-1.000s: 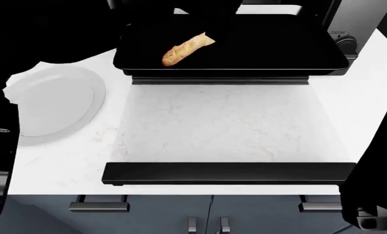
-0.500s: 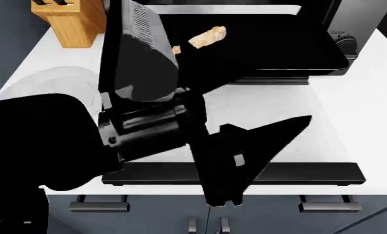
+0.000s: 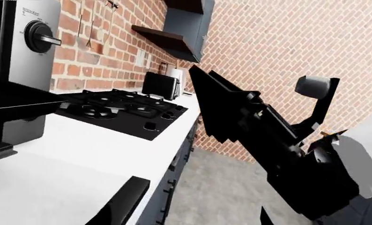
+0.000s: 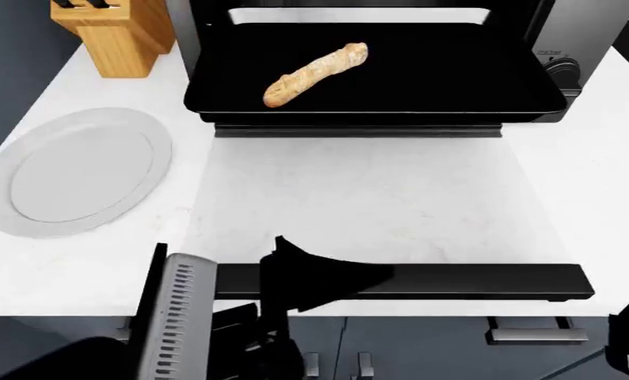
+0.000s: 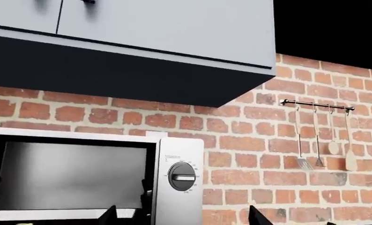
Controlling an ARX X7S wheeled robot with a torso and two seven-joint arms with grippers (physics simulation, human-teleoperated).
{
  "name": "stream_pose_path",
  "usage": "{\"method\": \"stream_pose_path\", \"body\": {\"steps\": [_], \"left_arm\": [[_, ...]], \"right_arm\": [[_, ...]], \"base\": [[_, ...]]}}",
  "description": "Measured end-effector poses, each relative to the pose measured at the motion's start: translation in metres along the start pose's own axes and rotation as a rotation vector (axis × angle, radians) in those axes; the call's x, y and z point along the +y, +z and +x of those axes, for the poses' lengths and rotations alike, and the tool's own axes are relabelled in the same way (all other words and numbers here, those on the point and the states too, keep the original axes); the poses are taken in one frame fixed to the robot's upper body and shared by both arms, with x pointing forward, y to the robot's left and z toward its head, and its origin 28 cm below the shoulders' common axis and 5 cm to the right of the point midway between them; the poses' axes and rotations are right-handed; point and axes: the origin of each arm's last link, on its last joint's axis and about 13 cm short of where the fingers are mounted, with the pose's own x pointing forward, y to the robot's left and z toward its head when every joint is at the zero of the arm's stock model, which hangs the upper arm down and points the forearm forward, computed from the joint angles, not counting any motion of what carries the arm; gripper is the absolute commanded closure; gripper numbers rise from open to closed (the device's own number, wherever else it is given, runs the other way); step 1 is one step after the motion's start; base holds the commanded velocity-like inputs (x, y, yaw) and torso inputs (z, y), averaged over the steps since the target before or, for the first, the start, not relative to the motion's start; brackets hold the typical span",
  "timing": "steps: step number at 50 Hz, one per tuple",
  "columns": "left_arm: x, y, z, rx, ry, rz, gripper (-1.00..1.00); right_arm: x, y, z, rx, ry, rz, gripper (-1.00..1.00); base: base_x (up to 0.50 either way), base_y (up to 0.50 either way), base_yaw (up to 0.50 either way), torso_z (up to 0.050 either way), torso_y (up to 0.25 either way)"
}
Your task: Place the baguette on the tray of the toaster oven.
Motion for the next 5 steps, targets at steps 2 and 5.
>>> {"method": "stream_pose_path", "body": {"steps": [2,5], "left_arm": [[0.0008,-0.0022,-0.0009,-0.001,0.005,-0.006,-1.0],[0.0015,-0.0048,-0.002,-0.002,0.011,-0.014,-1.0]], "right_arm": [[0.0017,-0.0007,0.0008,0.005,0.008,0.002,-1.0],[0.0034,-0.0017,0.0011,0.013,0.016,0.002,-1.0]], "base": [[0.0,0.0,0.0,0.0,0.0],[0.0,0.0,0.0,0.0,0.0]]}}
